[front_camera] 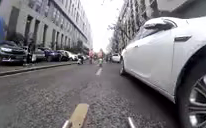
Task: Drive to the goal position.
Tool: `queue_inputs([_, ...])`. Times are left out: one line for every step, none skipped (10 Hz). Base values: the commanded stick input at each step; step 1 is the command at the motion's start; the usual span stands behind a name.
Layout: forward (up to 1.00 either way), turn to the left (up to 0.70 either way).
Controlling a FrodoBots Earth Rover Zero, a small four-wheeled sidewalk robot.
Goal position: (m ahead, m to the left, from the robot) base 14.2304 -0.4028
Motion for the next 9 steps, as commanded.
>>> queue_inputs([0.70, -0.14])
queue_inputs([0.70, -0.14])
queue_inputs([0.70, -0.14])
queue_inputs([0.70, -0.14])
queue_inputs([0.70, -0.14])
queue_inputs([0.70, -0.14])
queue_inputs([0.70, -0.14])
queue_inputs([0.70, -0.11])
queue_inputs([0.70, -0.05])
